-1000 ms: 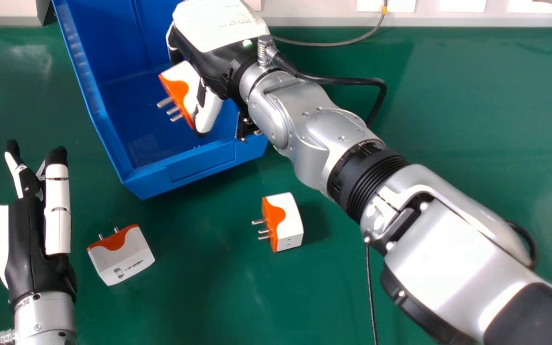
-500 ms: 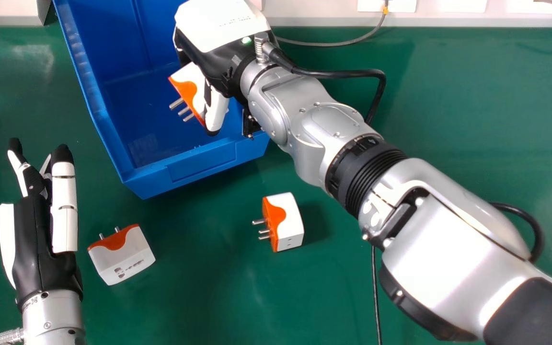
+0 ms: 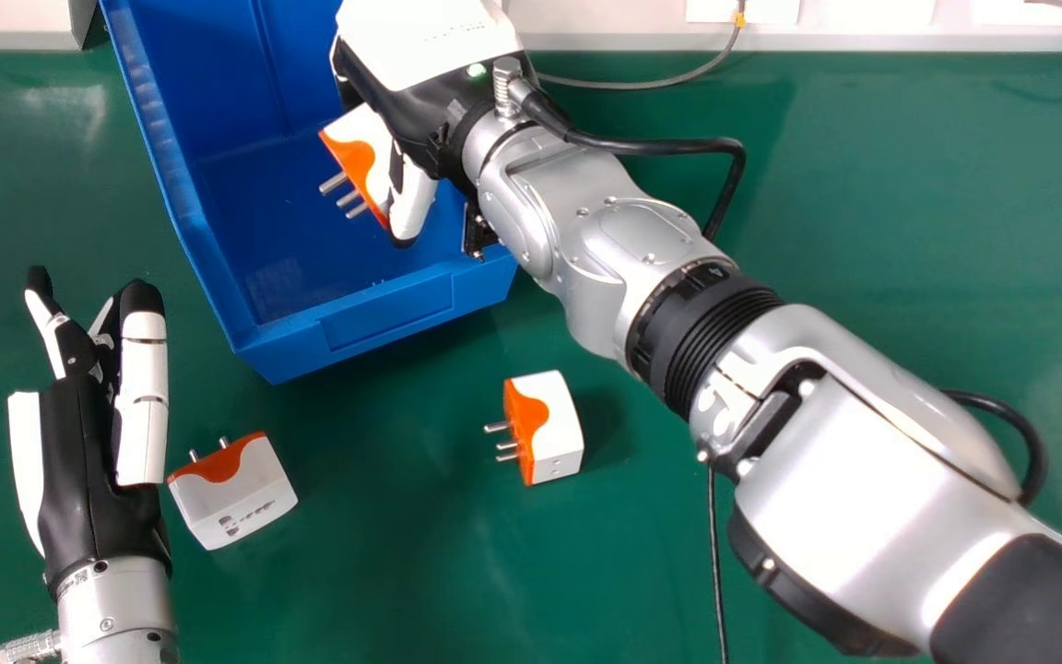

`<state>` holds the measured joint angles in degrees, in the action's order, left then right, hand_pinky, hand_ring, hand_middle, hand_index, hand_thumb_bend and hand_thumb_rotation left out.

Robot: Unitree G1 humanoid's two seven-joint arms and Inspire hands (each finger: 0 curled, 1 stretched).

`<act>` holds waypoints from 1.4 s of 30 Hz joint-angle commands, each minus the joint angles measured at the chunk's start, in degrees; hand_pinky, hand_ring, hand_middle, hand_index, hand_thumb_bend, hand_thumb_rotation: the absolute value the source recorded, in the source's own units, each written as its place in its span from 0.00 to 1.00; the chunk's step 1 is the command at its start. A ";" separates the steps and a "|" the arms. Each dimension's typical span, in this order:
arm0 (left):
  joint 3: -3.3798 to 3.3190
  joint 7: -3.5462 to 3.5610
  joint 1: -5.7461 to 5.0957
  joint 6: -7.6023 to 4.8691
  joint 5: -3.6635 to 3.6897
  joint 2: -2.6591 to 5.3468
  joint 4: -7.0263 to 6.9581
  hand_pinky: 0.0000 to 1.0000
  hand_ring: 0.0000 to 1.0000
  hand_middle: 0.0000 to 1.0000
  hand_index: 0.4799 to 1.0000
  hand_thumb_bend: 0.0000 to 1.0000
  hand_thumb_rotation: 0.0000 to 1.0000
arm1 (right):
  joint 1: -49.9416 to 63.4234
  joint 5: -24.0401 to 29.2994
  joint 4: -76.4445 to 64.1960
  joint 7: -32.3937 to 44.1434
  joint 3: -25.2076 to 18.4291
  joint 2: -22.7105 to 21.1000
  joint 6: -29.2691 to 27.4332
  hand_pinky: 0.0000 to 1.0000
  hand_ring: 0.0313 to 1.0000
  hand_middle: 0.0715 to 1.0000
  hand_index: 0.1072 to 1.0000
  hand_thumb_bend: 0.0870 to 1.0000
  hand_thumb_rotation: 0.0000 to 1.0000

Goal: Pick all objects and put in blue box

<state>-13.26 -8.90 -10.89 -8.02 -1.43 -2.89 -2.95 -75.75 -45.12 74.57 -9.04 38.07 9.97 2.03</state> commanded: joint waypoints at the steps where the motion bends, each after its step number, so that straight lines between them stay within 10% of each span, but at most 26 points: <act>1: 0.14 -0.07 0.62 -0.93 -0.24 -0.12 -0.47 0.86 0.91 0.88 0.81 0.53 0.86 | -1.96 0.34 -0.43 -1.99 -0.26 2.66 -0.80 0.06 0.08 0.12 0.41 0.47 0.13; 19: 0.45 0.06 1.03 -0.48 0.29 0.20 -0.53 0.84 0.90 0.87 0.79 0.54 0.85 | -0.08 0.22 -0.46 -6.17 0.55 0.84 -5.98 0.38 0.44 0.46 0.43 0.45 0.16; 25: 0.64 0.05 1.19 -0.41 0.35 0.13 -0.58 0.84 0.90 0.87 0.79 0.54 0.84 | 0.85 0.55 -0.56 -6.95 0.15 0.80 -6.35 0.57 0.68 0.72 0.68 0.45 0.55; 42: 0.56 0.37 1.67 -0.51 0.33 -0.18 -0.08 0.84 0.90 0.87 0.79 0.55 0.84 | 1.99 0.97 -0.97 -8.10 -0.67 0.54 -6.85 0.71 0.86 0.89 0.84 0.45 0.71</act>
<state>-12.68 -8.63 -9.82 -8.01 -1.10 -2.86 -2.51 -73.47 -44.68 74.53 -15.67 37.95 9.82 -4.59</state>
